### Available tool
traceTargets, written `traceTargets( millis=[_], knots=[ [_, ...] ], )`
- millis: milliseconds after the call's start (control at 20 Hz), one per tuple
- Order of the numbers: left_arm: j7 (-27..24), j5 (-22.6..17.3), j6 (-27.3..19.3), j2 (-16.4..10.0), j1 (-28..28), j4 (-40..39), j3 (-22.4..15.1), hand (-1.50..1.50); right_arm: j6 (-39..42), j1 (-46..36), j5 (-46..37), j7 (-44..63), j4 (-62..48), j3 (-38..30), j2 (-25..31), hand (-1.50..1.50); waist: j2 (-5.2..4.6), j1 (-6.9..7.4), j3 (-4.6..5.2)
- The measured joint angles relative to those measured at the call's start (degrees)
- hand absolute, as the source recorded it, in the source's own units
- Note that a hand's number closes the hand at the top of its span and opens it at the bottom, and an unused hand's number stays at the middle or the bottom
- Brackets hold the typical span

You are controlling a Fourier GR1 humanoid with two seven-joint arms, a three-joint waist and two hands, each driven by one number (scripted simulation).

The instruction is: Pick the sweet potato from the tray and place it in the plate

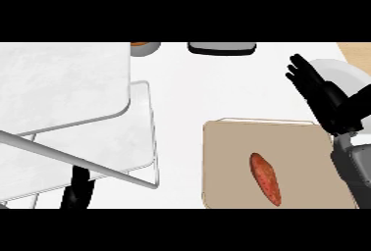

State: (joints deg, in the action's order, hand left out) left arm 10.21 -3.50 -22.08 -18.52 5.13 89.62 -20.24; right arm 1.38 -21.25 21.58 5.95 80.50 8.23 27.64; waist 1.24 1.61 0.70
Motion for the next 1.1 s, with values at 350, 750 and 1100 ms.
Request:
traceTargets(
  millis=[350, 750, 1100],
  knots=[
    [-6.6, 0.1, 2.0, -0.1, 2.0, -1.3, -1.6, 0.0, 19.7, -2.7, 4.8, -8.8, 0.3, 3.7, -0.5, 1.5, -1.29, 0.38, -0.15],
    [-8.7, -4.5, 6.2, -0.9, 2.2, -0.8, -0.6, 0.0, 31.8, 3.3, 0.2, -32.1, -8.9, 2.4, 0.5, -1.5, -2.5, -0.37, -0.46],
    [-8.9, -6.5, 7.9, -1.3, 1.9, -1.2, -0.6, 0.0, 31.0, 3.7, -13.4, -43.2, -12.3, 6.9, 5.9, -1.5, -2.36, -0.37, -0.44]
  ],
)
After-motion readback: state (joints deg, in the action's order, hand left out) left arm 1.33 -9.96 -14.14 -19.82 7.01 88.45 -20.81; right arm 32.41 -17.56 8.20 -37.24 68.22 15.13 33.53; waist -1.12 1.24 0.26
